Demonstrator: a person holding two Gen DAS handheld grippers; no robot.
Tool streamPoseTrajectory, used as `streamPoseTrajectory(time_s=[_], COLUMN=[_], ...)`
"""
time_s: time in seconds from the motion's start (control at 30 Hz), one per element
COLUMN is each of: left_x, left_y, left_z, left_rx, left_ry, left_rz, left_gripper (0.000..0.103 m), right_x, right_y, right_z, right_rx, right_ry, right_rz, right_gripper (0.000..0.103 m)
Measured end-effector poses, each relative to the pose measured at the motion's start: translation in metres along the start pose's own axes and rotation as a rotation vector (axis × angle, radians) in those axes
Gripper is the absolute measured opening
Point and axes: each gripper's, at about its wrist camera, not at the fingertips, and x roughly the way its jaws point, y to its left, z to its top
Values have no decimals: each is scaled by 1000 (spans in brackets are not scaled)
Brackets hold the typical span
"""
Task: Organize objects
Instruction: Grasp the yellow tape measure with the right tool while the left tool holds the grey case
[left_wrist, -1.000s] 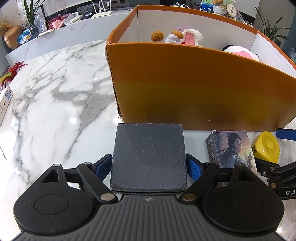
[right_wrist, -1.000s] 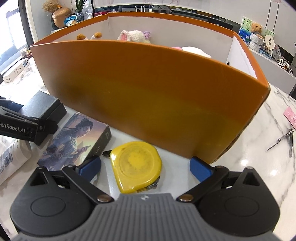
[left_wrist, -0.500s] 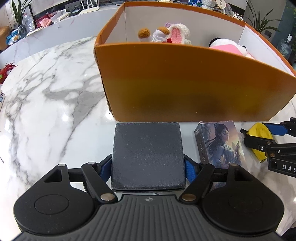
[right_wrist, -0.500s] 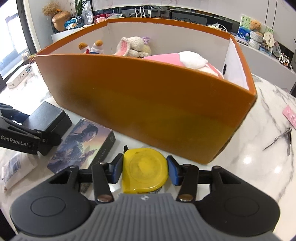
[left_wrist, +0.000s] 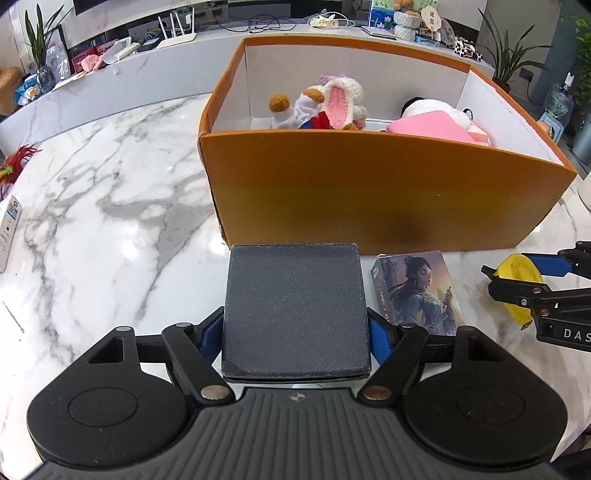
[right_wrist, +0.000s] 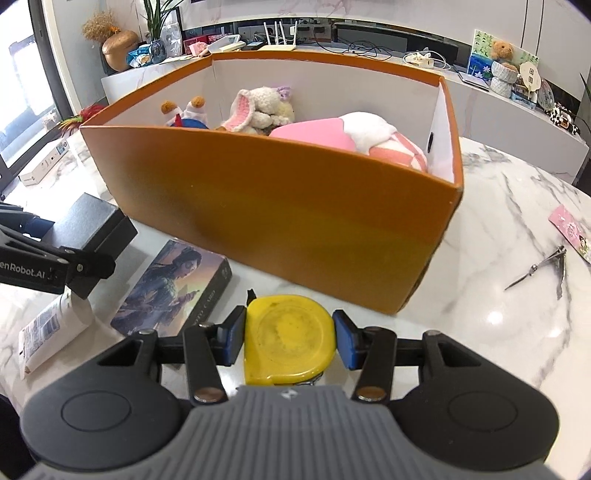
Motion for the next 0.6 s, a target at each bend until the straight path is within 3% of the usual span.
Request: streamPoseTrajectory(time_s=[0.6], left_x=[-35], left_y=[-10], left_z=[1], left_rx=[-3], left_ry=[-45], left_rz=[-21], left_gripper=[88], right_x=[-59], right_y=[4], right_z=[-7], right_rx=[8], right_ry=[-65], right_rz=[44], right_gripper=[52])
